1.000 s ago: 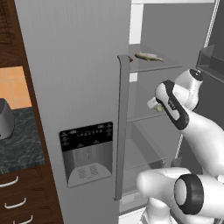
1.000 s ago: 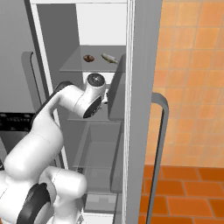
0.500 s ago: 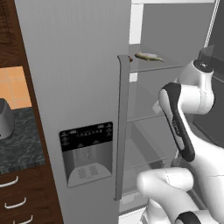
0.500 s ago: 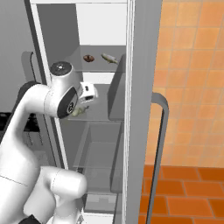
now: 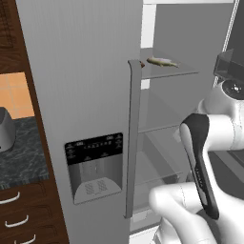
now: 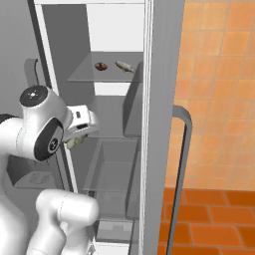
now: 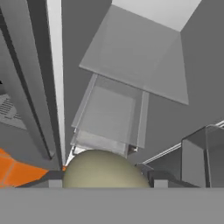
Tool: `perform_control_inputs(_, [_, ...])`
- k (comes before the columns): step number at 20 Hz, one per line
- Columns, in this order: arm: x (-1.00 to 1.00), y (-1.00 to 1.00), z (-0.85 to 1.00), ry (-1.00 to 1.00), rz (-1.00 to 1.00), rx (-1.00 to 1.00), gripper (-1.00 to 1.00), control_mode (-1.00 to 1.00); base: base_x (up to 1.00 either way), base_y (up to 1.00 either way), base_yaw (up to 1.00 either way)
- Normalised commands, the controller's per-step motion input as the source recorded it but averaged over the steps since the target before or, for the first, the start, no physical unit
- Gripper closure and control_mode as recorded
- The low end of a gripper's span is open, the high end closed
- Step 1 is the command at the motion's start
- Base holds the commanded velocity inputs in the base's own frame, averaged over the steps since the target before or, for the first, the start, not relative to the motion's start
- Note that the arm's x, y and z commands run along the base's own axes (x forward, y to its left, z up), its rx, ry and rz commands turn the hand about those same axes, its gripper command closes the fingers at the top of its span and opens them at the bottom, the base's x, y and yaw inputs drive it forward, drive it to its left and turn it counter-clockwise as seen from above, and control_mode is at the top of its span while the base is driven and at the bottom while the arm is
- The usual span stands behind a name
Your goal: Place one mushroom and one fish in each tupperware on the nearby counter, to pack two identical lunches.
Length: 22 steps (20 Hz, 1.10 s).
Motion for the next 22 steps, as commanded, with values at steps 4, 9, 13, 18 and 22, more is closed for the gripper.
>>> perform_control_inputs(4, [0.00, 0.00, 0.00, 0.00, 0.00, 0.00, 1.00, 1.00, -0.66, 0.79, 0.00])
perform_control_inputs(9, [0.00, 0.00, 0.00, 0.00, 0.00, 0.00, 1.00, 1.00, -0.51, 1.00, 0.00])
perform_control_inputs(13, [0.00, 0.00, 0.00, 0.00, 0.00, 0.00, 1.00, 1.00, -0.43, 1.00, 0.00])
perform_control_inputs(18, [0.00, 0.00, 0.00, 0.00, 0.00, 0.00, 1.00, 1.00, -0.09, 1.00, 0.00])
perform_control_inputs(22, [0.00, 0.00, 0.00, 0.00, 0.00, 0.00, 1.00, 1.00, 0.00, 1.00, 0.00])
